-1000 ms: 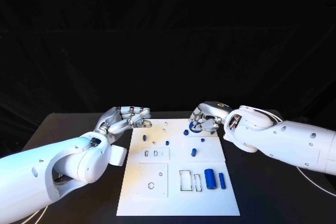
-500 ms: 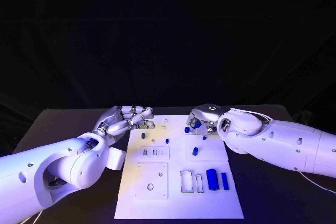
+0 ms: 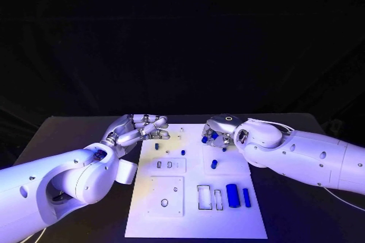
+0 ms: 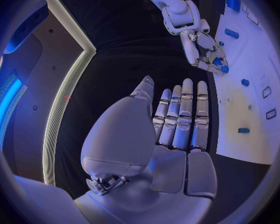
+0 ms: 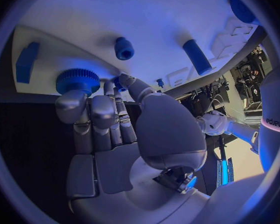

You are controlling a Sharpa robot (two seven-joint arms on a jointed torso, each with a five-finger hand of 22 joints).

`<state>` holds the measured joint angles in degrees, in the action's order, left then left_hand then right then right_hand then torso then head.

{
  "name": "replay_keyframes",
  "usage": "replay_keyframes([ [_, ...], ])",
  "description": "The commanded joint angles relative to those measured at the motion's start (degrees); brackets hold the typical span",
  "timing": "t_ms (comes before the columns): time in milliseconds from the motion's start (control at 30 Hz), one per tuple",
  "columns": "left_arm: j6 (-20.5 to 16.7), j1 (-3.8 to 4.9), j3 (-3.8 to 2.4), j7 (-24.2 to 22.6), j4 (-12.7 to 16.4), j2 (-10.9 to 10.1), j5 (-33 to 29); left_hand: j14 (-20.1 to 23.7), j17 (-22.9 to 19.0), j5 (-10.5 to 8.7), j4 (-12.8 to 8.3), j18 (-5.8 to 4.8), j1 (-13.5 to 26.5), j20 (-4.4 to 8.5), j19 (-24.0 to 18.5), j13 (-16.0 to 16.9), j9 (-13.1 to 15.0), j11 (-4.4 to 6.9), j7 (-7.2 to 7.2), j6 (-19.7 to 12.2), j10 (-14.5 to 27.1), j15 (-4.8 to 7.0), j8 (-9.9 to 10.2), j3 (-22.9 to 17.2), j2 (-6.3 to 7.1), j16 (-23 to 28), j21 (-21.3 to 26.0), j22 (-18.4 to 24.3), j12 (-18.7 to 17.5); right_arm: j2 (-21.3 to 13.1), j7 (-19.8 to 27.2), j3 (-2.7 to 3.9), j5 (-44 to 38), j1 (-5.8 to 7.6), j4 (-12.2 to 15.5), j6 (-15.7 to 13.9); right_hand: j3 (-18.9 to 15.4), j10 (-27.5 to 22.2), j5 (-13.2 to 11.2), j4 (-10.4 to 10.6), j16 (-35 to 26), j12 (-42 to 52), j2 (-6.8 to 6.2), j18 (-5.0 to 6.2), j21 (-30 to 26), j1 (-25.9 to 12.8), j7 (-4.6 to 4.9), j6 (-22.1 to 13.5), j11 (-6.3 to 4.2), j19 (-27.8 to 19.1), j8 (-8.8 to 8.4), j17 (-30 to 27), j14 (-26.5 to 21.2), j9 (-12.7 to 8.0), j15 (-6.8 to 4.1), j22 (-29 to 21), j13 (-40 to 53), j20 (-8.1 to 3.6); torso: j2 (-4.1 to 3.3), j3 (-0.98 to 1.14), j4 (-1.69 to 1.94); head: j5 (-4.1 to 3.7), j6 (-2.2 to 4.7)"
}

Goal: Assemble the parts on the task board

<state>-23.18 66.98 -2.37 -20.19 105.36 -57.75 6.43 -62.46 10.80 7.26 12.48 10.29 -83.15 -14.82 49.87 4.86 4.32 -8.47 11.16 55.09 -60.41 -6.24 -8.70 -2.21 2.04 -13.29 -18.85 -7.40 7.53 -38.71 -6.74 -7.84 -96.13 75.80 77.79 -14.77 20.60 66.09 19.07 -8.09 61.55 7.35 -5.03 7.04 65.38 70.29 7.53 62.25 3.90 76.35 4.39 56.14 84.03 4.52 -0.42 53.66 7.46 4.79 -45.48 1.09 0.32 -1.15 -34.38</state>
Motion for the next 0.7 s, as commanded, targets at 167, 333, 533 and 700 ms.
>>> replay_keyframes([
  [167, 1.19, 0.17, -0.06, 0.07, -0.1, -0.04, -0.5, 0.45, 0.08, 0.14, -0.13, 0.3, -0.53, 0.13, 0.35, -0.11, -0.09, -0.33, 0.35, -0.01, 0.25, -0.12, 0.27, 0.12, 0.17, 0.26, -0.29, 0.08, -0.37, -0.06, -0.14, 0.02, -1.04, 0.02, 0.64, 0.24, 0.25, 0.73, 0.06, 0.51, 1.41, 0.4, -0.7, -0.74, 1.24, -0.2, -0.02, -0.05, 0.06, 0.5, -0.1, 1.22, 2.07, 0.07, -0.51, 1.59, 0.16, 0.11, -0.44, 0.02, -0.08, 0.13, 0.44],
  [333, 1.35, 0.21, -0.06, 0.32, -0.25, -0.12, -0.56, 0.57, 0.11, 0.14, -0.17, 0.29, -0.56, 0.14, 0.36, -0.15, -0.12, -0.4, 0.43, -0.09, 0.36, -0.19, 0.4, 0.17, 0.19, 0.39, -0.27, 0.13, -0.53, -0.16, -0.07, 0.02, -0.89, 0.02, 1.3, 0.22, 0.3, 0.87, -0.16, 0.72, 2.36, 0.47, -0.9, -0.88, 2.05, -0.24, -0.03, -0.12, 0.03, 0.68, -0.14, 2.12, 2.11, 0.06, -0.52, 2.69, 0.22, 0.12, -0.62, 0.05, -0.08, 0.18, 0.66],
  [533, 1.68, 0.24, -0.06, 0.61, -0.4, -0.15, -0.63, 0.6, 0.13, 0.13, -0.17, 0.28, -0.56, 0.14, 0.35, -0.16, -0.13, -0.43, 0.46, -0.12, 0.41, -0.21, 0.45, 0.21, 0.21, 0.44, -0.26, 0.14, -0.6, -0.07, -0.17, 0.03, -0.85, 0.02, 1.36, 0.05, 0.29, 0.81, -0.32, 0.88, 2.6, 0.44, -1.1, -0.86, 2.17, -0.32, 0.01, -0.31, 0.06, 0.55, -0.24, 2.24, 2.06, 0.03, -0.5, 2.8, 0.24, 0.13, -0.75, 0.03, -0.06, 0.12, 0.85],
  [700, 1.9, 0.25, -0.06, 0.81, -0.48, -0.17, -0.65, 0.64, 0.16, 0.12, -0.18, 0.28, -0.54, 0.14, 0.36, -0.18, -0.14, -0.47, 0.51, -0.17, 0.48, -0.24, 0.51, 0.25, 0.23, 0.49, -0.24, 0.17, -0.69, 0.0, -0.25, 0.04, -0.84, 0.02, 1.39, -0.36, -0.45, 0.21, -1.56, 1.76, 2.15, 0.2, -2.25, -0.62, 1.6, -1.26, 0.17, -1.91, 0.2, -0.44, -0.76, 1.39, 1.52, -0.29, -0.28, 1.97, 0.23, 0.3, -0.88, 0.04, -0.03, 0.17, 0.95],
])
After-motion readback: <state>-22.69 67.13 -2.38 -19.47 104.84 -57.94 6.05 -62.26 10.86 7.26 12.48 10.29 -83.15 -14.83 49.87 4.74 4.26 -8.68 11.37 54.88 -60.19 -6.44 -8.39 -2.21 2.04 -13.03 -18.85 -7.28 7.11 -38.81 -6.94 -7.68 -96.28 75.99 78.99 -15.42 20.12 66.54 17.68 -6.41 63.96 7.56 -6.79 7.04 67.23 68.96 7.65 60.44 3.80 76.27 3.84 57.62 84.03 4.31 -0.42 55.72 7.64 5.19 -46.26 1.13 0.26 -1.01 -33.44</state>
